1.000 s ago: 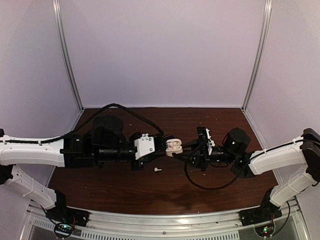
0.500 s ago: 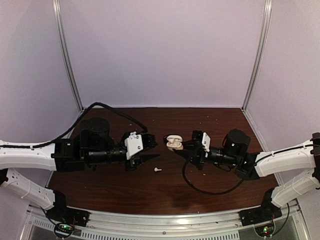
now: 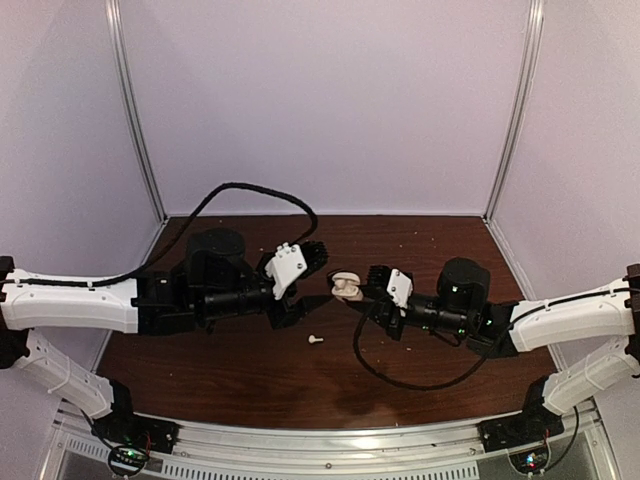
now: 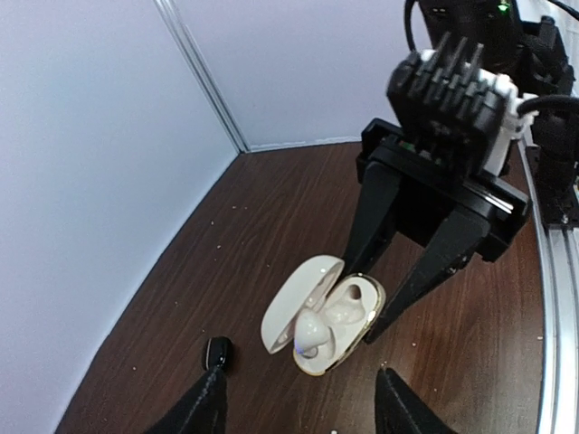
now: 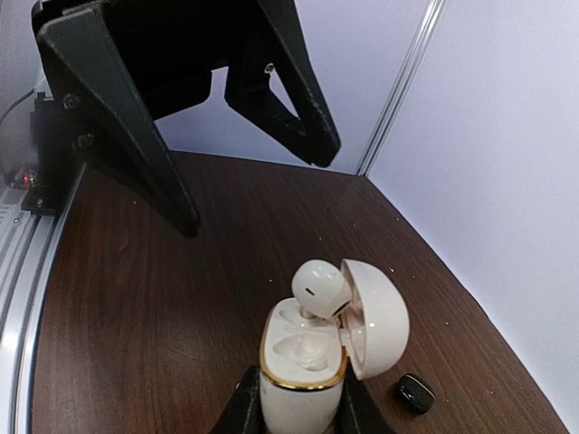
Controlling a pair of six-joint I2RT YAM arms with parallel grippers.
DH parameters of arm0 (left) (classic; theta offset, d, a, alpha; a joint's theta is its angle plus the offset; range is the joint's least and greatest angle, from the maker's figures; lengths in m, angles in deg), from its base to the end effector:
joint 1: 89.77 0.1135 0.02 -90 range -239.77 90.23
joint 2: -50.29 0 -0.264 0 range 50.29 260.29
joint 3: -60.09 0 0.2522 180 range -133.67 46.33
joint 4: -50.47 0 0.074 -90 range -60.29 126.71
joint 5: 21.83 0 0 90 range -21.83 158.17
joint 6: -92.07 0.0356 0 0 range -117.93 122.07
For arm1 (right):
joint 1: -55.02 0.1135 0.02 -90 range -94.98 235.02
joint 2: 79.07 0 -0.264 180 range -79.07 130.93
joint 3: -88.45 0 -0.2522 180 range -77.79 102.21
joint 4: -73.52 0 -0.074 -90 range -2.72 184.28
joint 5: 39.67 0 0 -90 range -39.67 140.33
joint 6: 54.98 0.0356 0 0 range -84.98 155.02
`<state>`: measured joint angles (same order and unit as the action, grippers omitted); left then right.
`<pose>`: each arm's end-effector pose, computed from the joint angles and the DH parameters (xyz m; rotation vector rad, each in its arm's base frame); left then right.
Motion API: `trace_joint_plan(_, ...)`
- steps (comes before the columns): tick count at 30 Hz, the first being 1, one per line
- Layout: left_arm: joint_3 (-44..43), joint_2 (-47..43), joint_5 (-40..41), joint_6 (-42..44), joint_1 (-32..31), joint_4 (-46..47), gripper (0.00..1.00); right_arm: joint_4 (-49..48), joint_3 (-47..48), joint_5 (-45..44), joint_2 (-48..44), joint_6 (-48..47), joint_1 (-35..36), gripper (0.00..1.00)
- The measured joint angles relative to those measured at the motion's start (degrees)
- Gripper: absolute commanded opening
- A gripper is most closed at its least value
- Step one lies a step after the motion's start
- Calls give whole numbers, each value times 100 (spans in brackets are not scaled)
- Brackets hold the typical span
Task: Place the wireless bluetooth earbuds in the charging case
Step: Adjust the left earbud in the left side groove of the charging case.
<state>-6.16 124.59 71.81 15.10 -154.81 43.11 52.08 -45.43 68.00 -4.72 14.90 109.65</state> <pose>0.1303 -0.2745 0.3032 1.1473 1.4872 -0.5735 0.1522 0.2331 0.2357 -1.2314 1.2214 0.7076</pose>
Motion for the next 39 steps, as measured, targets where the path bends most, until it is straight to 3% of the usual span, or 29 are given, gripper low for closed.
trace_joint_plan(16,-114,352,-13,-1246,175,573,63,-57,0,101,0,214,2,0)
trace_joint_plan(39,-411,750,-133,-1620,323,551,57,-280,-11,184,0,260,4,0)
